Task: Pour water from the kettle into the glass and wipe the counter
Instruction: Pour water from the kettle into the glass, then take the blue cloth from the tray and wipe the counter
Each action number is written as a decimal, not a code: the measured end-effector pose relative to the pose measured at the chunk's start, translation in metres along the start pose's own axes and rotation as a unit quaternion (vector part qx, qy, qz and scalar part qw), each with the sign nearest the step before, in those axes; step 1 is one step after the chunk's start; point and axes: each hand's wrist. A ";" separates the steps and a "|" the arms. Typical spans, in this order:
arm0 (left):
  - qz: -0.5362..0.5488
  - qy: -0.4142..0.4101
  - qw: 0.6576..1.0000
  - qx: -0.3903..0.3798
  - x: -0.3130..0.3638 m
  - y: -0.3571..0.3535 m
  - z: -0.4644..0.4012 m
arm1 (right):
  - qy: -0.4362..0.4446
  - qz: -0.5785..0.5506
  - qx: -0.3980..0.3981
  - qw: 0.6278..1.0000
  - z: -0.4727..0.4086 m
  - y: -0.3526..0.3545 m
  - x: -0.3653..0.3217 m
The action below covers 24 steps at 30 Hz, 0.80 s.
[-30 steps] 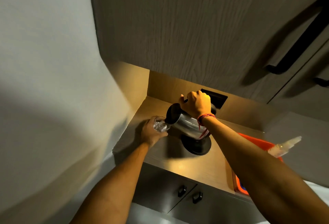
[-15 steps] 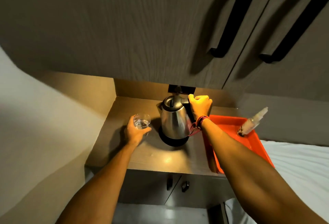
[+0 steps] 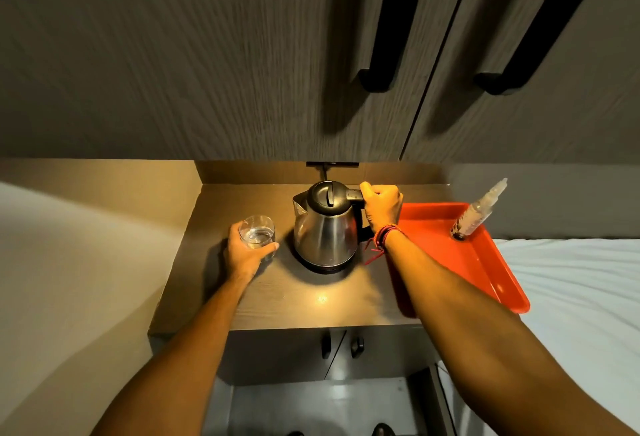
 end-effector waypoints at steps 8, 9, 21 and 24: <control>-0.116 -0.114 0.986 0.046 0.015 0.001 0.014 | 0.014 -0.025 -0.045 0.999 0.003 0.017 0.010; -0.151 -0.163 0.973 0.058 0.019 0.001 0.017 | 0.003 -0.033 -0.045 0.998 0.005 0.022 0.014; -0.193 -0.453 0.824 -0.278 0.049 -0.140 0.130 | -0.075 0.301 -0.089 0.947 0.027 0.122 0.103; -0.304 -0.367 0.797 -0.371 0.047 -0.183 0.150 | -0.165 0.313 -0.173 0.919 0.034 0.142 0.120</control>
Point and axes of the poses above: each hand's wrist, its own z-axis away from the middle knuckle, its own y-axis out of the back of the hand, x = y × z, and after that the axes turned 8 degrees about z, right-handed
